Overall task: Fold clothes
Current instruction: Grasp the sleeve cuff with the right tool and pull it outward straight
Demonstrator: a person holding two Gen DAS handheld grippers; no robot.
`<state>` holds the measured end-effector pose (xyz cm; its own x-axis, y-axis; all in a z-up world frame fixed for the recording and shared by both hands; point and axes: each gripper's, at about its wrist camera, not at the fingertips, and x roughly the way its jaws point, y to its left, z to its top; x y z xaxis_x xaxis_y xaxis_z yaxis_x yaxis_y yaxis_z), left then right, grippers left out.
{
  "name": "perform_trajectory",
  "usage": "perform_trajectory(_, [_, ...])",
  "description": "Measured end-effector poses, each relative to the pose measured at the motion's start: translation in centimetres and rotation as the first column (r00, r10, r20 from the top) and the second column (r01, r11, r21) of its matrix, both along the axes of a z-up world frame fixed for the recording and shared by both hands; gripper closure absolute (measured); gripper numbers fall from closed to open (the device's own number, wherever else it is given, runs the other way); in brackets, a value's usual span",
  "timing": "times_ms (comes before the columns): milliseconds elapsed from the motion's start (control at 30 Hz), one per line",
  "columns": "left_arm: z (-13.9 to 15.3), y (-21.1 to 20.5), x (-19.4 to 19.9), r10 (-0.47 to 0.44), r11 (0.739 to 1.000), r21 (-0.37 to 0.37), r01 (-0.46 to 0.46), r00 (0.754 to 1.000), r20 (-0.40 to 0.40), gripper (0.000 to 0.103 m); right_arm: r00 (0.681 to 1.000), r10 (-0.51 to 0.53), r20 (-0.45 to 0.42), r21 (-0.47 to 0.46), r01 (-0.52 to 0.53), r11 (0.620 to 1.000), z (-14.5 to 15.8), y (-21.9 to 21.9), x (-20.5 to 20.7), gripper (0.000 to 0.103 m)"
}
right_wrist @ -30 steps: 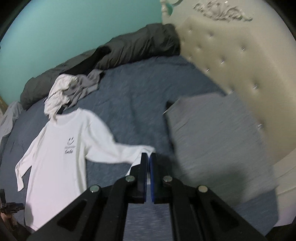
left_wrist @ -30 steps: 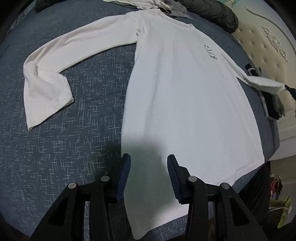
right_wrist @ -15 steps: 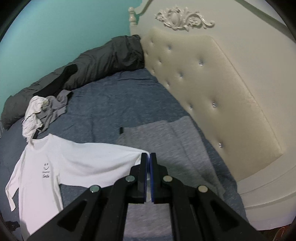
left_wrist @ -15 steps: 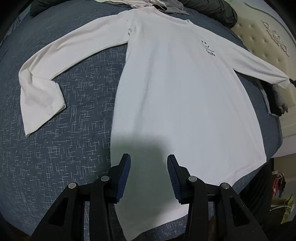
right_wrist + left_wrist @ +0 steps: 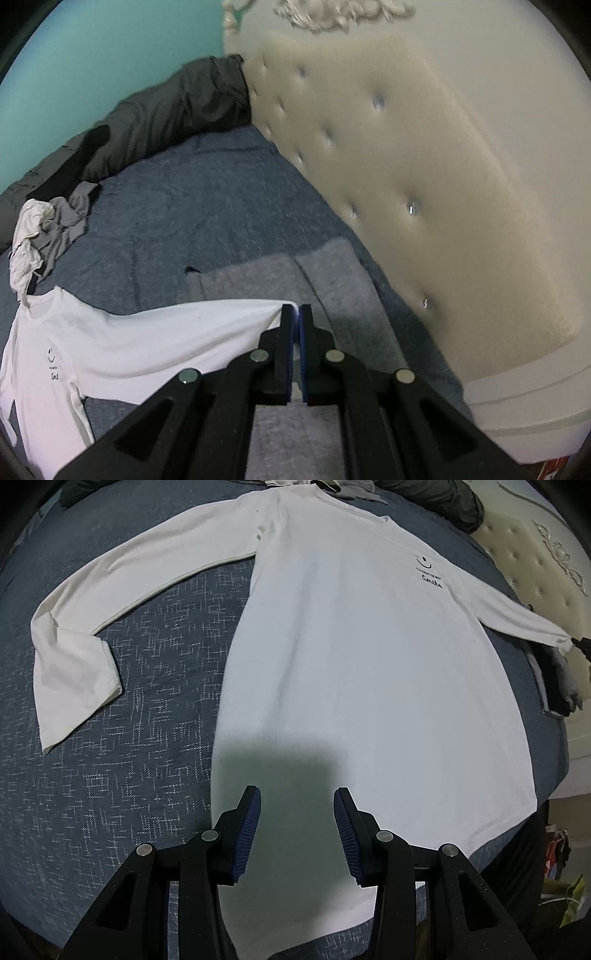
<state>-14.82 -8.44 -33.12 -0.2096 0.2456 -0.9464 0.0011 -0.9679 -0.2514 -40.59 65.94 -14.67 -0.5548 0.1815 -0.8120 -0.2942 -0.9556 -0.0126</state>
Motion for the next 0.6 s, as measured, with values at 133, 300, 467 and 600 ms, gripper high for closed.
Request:
perform_trajectory(133, [0.0, 0.6, -0.4, -0.008, 1.000, 0.006, 0.008, 1.000, -0.003, 0.058, 0.998, -0.067, 0.005, -0.038, 0.067, 0.997, -1.9, 1.7, 0.6, 0.093])
perform_trajectory(300, [-0.1, 1.5, -0.9, -0.018, 1.000, 0.017, 0.018, 1.000, -0.008, 0.058, 0.994, -0.072, -0.082, -0.170, 0.057, 0.984, -2.4, 3.2, 3.1, 0.083])
perform_trajectory(467, [0.2, 2.2, -1.1, -0.028, 0.999, 0.026, 0.028, 0.999, -0.016, 0.058, 0.995, 0.048, -0.092, -0.176, -0.063, 0.982, -3.5, 1.5, 3.9, 0.079])
perform_trajectory(600, [0.4, 2.1, -0.9, -0.021, 1.000, 0.023, 0.021, 1.000, -0.016, 0.058, 0.995, 0.094, -0.022, -0.129, -0.096, 0.987, -4.8, 0.4, 3.0, 0.079])
